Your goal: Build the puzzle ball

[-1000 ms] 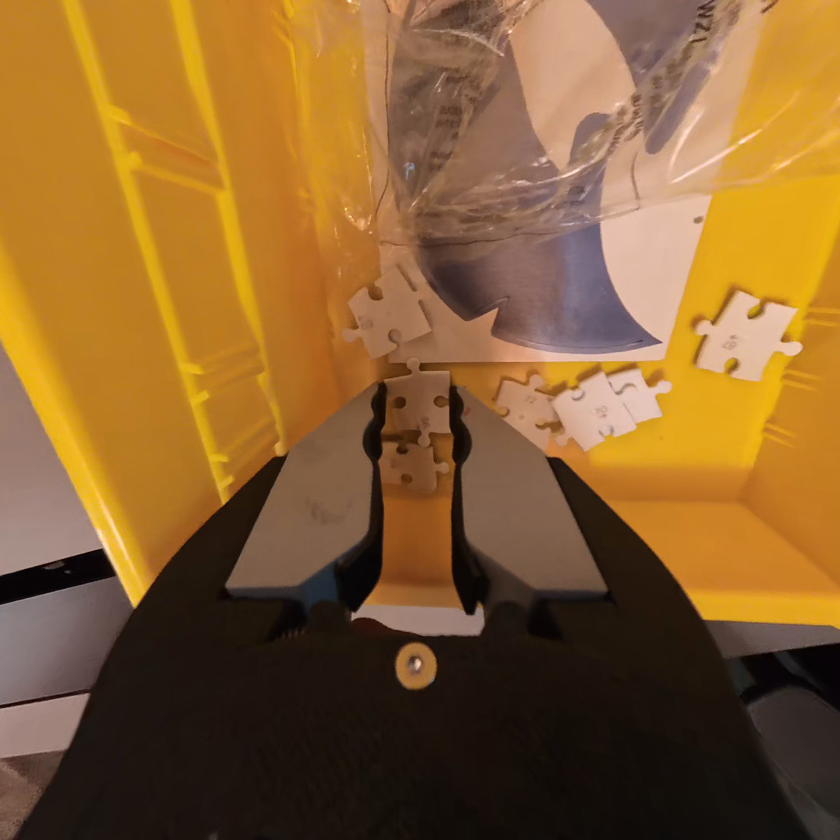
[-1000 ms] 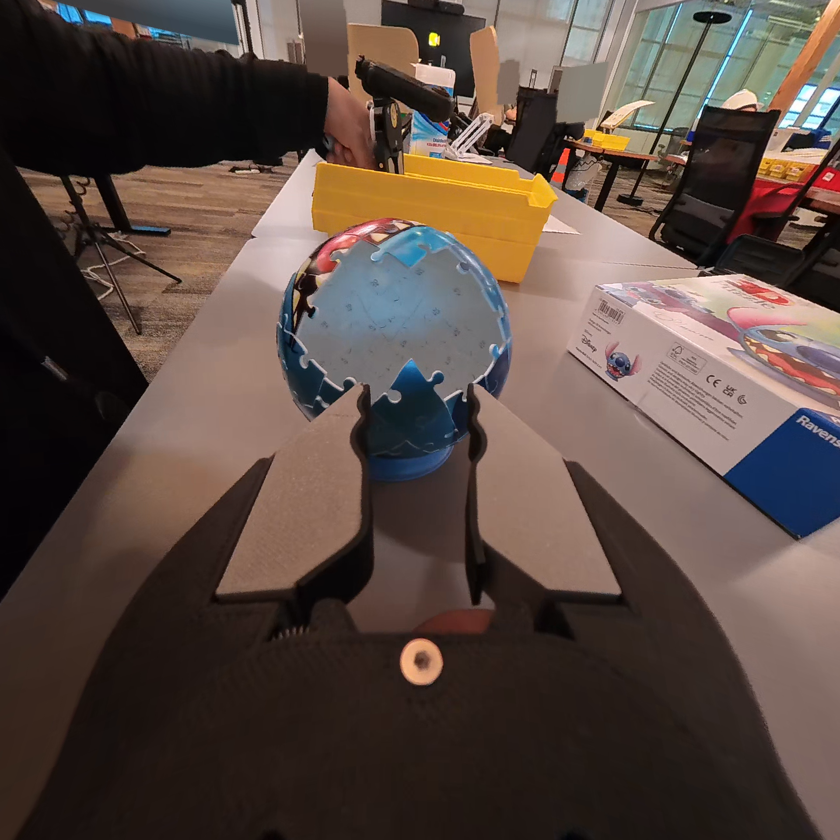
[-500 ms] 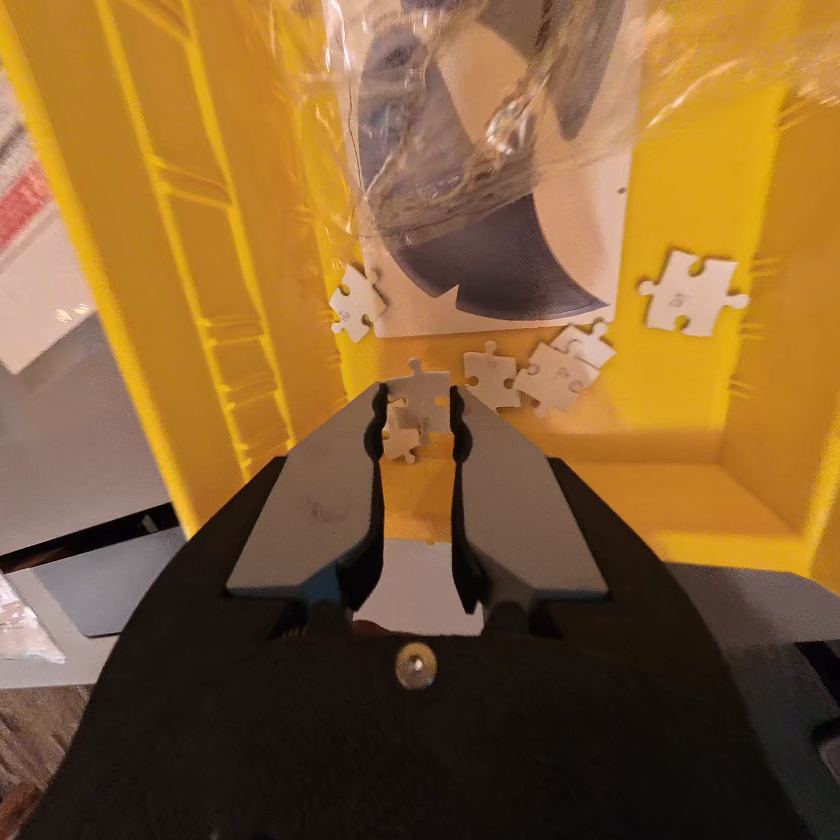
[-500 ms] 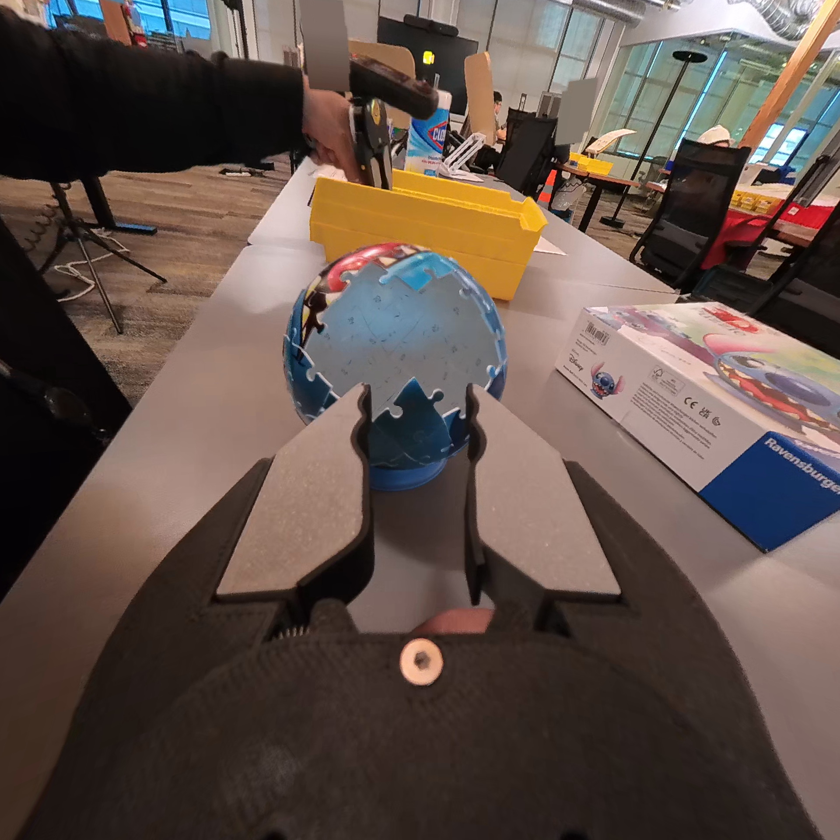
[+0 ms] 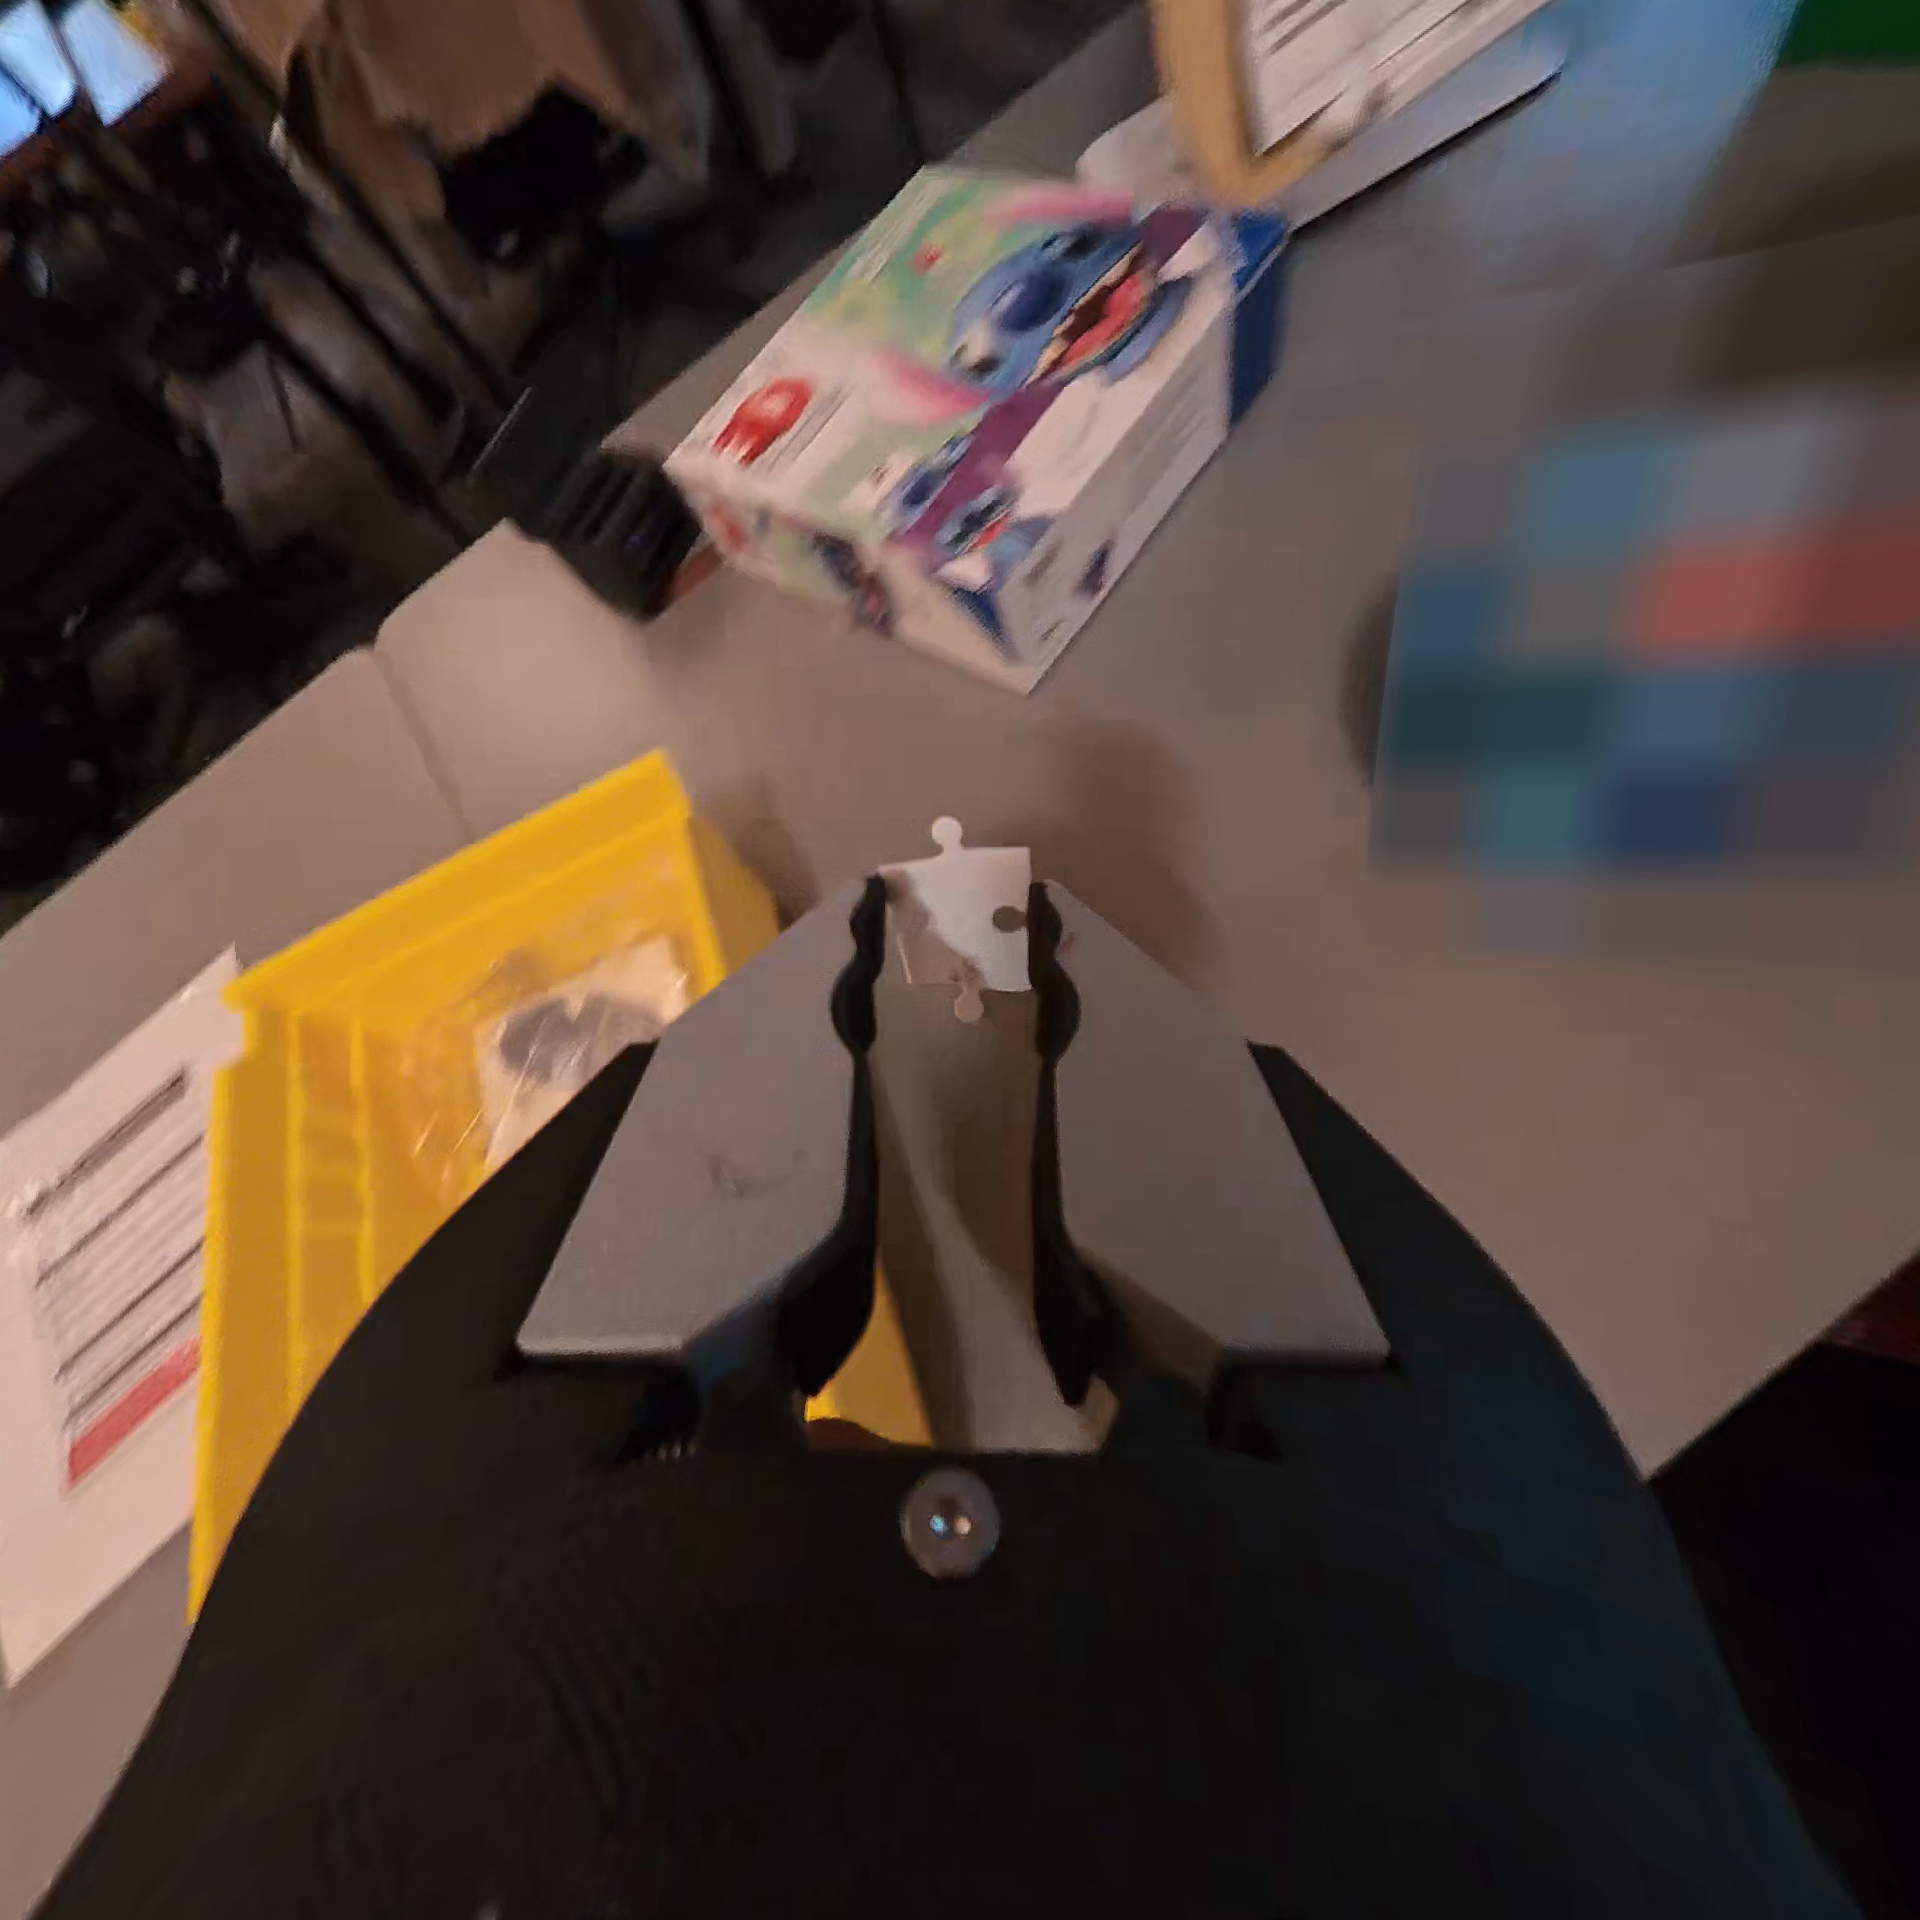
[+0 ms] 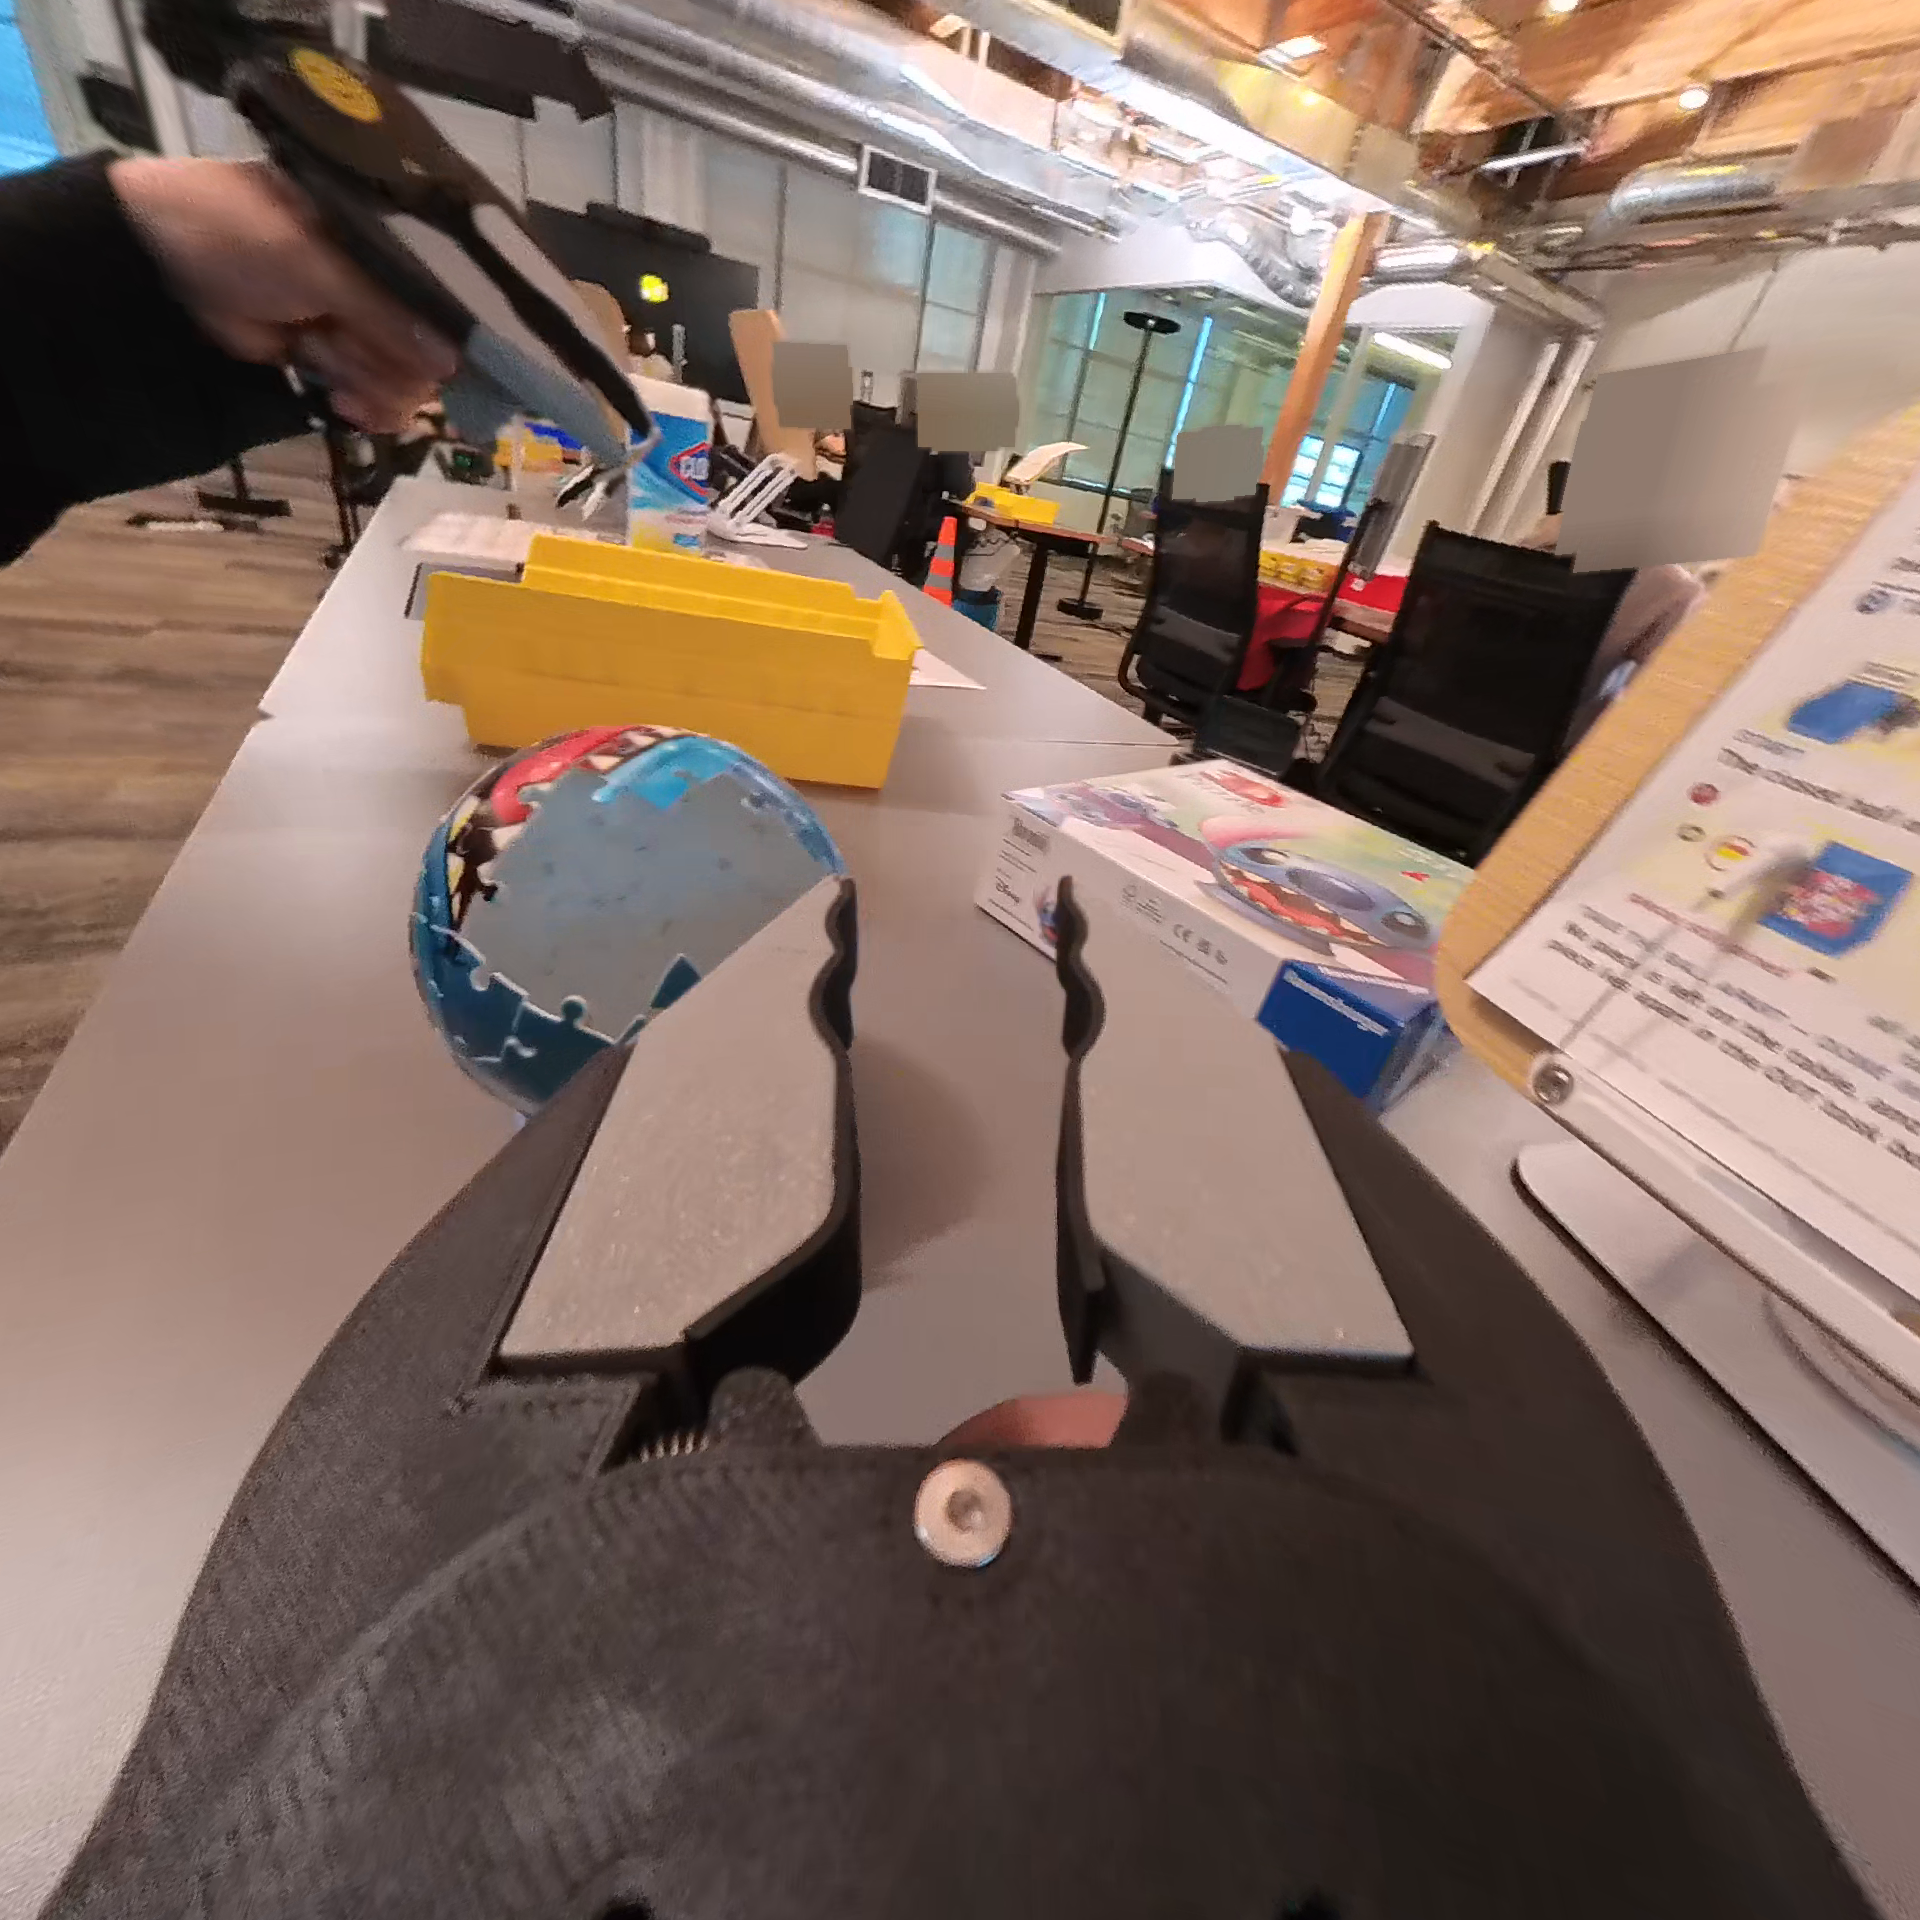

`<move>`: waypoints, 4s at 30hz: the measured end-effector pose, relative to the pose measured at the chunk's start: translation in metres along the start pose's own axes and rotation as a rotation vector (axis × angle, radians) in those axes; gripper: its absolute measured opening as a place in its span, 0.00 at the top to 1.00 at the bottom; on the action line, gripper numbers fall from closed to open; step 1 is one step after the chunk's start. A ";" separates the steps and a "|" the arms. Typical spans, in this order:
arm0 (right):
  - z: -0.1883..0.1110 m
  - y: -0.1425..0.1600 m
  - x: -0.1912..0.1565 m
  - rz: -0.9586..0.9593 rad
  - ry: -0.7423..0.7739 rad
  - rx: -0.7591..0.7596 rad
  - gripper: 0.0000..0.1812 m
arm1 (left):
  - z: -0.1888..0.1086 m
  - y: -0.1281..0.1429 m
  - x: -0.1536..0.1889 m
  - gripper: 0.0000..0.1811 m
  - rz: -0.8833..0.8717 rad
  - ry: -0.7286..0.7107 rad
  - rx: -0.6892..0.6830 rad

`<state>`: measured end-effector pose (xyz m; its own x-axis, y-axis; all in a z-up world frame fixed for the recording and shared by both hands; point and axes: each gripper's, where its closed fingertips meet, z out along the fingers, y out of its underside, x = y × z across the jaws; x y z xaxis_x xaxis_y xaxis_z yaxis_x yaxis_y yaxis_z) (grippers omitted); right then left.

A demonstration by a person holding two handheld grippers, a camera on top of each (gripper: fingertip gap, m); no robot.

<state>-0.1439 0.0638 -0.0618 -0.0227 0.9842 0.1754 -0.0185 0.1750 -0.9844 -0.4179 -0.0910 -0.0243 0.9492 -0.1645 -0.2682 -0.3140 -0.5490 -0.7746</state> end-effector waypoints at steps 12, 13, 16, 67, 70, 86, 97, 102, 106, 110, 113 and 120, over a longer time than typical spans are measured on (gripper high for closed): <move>-0.020 0.000 0.012 0.094 -0.016 -0.014 0.82 | 0.015 -0.133 0.161 0.86 0.334 0.207 0.223; -0.019 0.004 0.011 0.100 -0.022 -0.039 0.83 | 0.020 -0.143 0.169 0.86 0.374 0.209 0.238; -0.021 0.013 0.010 0.110 -0.024 -0.080 0.83 | 0.038 -0.167 0.196 0.86 0.486 0.254 0.295; -0.025 0.000 0.002 0.462 -0.174 -0.026 1.00 | 0.092 -0.176 0.240 0.74 0.856 0.346 0.339; -0.037 0.035 0.008 0.402 -0.137 -0.212 1.00 | 0.058 -0.178 0.205 0.68 0.679 0.334 0.372; -0.047 0.132 -0.015 0.406 -0.403 -0.753 0.88 | 0.084 -0.016 0.117 0.67 0.083 0.616 0.537; 0.014 0.096 -0.019 0.204 -0.606 -0.479 0.75 | 0.076 -0.002 0.121 0.69 -0.100 0.847 0.632; 0.012 0.081 -0.023 0.180 -0.582 -0.358 0.71 | 0.069 -0.002 0.127 0.67 -0.024 0.803 0.647; 0.012 0.068 -0.031 0.146 -0.599 -0.319 0.70 | 0.071 -0.001 0.127 0.67 -0.034 0.805 0.636; 0.014 0.075 -0.035 0.155 -0.607 -0.339 0.68 | 0.074 0.002 0.131 0.68 -0.017 0.810 0.614; 0.016 0.080 -0.040 0.164 -0.631 -0.359 0.65 | 0.074 0.002 0.131 0.67 -0.006 0.802 0.605; 0.018 0.089 -0.049 0.139 -0.645 -0.405 0.61 | 0.071 0.002 0.132 0.66 0.043 0.770 0.600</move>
<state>-0.1628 0.0307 -0.1577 -0.5782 0.8099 -0.0988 0.3911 0.1688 -0.9047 -0.2947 -0.0557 -0.1024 0.6229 -0.7821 -0.0206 -0.1040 -0.0566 -0.9930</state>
